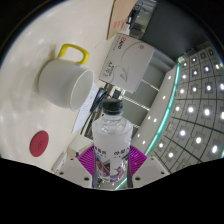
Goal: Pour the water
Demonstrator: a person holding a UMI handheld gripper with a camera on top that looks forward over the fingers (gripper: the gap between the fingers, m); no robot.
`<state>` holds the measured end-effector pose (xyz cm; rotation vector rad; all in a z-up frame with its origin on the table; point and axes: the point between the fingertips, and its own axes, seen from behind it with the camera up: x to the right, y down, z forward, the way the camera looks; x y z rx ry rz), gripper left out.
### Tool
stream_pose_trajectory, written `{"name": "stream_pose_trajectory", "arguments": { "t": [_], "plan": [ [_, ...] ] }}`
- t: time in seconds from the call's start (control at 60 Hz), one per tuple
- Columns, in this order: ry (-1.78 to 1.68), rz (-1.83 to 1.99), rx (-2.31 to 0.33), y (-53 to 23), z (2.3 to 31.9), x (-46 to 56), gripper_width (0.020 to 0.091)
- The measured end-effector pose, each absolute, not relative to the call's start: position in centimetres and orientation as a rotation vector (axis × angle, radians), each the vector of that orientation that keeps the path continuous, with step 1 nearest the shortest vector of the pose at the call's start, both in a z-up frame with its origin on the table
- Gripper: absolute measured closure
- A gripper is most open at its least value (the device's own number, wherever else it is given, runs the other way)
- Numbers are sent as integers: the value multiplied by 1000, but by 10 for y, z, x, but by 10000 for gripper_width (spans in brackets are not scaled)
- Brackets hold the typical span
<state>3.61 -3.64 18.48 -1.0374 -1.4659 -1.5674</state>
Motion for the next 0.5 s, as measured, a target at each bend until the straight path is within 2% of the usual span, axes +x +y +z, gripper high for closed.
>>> {"name": "stream_pose_trajectory", "arguments": {
  "t": [0.1,0.267,0.5],
  "plan": [
    [-1518,-1588,-1021,-31,172,37,705],
    [-1477,-1545,-1082,-34,174,39,707],
    [-915,-989,-1599,-50,197,62,701]
  ]
}}
